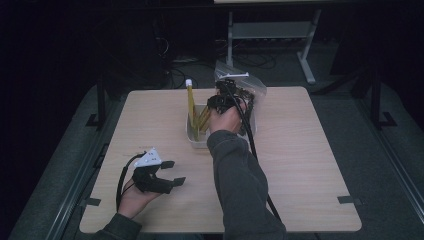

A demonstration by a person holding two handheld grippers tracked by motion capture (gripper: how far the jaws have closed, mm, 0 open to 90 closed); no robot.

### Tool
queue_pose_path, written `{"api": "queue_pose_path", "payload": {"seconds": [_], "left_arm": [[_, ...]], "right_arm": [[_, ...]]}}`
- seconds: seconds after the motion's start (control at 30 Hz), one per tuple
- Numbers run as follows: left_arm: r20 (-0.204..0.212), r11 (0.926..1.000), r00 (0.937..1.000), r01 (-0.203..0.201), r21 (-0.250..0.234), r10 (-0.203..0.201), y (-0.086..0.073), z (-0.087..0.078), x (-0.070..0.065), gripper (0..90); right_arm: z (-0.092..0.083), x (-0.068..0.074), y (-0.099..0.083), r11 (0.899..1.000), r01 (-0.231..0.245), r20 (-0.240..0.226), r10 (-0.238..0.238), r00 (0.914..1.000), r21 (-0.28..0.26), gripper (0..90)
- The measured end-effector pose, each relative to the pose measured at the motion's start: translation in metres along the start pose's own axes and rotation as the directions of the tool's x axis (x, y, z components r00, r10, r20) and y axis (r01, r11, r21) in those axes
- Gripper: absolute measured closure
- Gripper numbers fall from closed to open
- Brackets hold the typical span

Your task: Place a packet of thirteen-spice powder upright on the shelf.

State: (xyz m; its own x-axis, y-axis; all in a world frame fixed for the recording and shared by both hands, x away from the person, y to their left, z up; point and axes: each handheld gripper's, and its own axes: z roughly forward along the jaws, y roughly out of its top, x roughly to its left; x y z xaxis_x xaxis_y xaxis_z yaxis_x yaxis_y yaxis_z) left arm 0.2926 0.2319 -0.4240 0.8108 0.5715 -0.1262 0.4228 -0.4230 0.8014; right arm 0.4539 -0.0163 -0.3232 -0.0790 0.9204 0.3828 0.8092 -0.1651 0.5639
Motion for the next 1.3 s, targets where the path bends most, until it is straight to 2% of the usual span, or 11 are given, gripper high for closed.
{"api": "queue_pose_path", "payload": {"seconds": [0.2,0.47,0.8,1.3], "left_arm": [[0.006,1.0000,1.0000,0.002,0.001,-0.002,-0.0002,0.0009,-0.0003,24.1],[0.006,1.0000,1.0000,0.002,-0.002,-0.002,0.0001,0.0004,-0.0004,24.1],[0.002,1.0000,1.0000,-0.001,0.001,0.001,0.0000,0.0002,0.0000,24.1],[-0.001,1.0000,1.0000,-0.003,0.001,0.003,0.0002,-0.0003,0.0004,24.1]], "right_arm": [[-0.0003,0.0062,-0.0044,1.000,0.002,0.027,-0.001,0.9996,-0.022,66.9],[0.0001,0.0092,-0.0078,1.000,0.005,0.010,-0.005,0.9999,-0.025,66.1],[0.0019,0.0073,-0.0067,1.000,-0.017,-0.013,0.017,0.9998,-0.022,64.0],[0.0074,0.0076,-0.0072,1.000,-0.013,-0.038,0.013,0.9992,-0.007,62.3]]}}
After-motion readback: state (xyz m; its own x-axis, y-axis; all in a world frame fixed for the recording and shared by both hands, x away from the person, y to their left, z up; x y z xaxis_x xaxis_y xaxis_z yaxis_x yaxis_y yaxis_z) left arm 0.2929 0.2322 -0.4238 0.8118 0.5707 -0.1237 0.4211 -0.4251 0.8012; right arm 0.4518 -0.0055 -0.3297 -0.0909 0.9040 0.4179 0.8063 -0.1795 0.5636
